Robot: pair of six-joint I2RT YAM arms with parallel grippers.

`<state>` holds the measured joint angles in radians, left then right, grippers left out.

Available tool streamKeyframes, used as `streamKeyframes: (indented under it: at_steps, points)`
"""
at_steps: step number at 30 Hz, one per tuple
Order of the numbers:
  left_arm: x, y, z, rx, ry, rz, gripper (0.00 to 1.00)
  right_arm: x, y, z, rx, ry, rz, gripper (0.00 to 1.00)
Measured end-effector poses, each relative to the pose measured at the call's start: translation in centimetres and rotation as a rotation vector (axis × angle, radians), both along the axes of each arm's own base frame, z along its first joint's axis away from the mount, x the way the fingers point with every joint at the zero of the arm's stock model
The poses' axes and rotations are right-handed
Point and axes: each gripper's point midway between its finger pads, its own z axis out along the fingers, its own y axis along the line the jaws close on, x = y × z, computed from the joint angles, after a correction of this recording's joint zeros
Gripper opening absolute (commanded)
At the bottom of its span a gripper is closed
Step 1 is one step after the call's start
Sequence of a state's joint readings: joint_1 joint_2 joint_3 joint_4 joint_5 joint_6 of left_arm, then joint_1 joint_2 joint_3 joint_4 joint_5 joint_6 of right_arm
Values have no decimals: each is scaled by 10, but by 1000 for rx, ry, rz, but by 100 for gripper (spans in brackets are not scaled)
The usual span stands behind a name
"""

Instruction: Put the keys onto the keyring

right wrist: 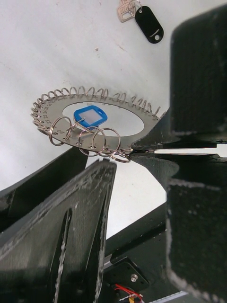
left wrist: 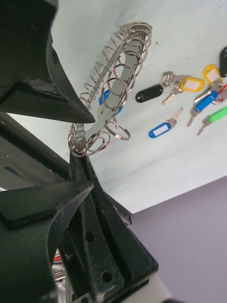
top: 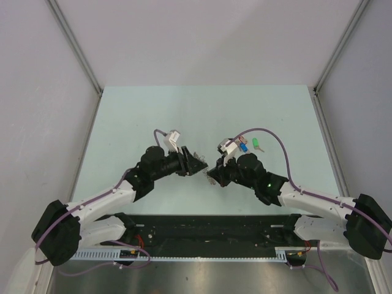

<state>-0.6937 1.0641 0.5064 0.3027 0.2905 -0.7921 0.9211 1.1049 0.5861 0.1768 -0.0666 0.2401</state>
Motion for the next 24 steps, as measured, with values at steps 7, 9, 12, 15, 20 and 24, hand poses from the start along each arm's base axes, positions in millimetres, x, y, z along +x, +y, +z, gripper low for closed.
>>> streamKeyframes:
  at_steps: [7, 9, 12, 15, 20, 24]
  points:
    - [1, -8, -10, 43, 36, -7, 43, -1, 1, -2, -40, -51, -15, 0]
    - [1, -9, -13, 51, 46, -7, 37, -1, 1, -4, -56, -67, -22, 0]
    - [0, -9, -18, 61, 63, -2, 25, -1, 2, -7, -81, -84, -27, 0]
    - [1, -7, -21, 71, 73, 10, 13, -1, 2, -10, -101, -100, -32, 0]
    - [1, -10, -17, 50, 68, 10, 0, -1, 1, -12, -117, -107, -40, 1]
    - [-1, -10, -14, 28, 56, 9, 0, -1, 0, -10, -104, -96, -39, 18]
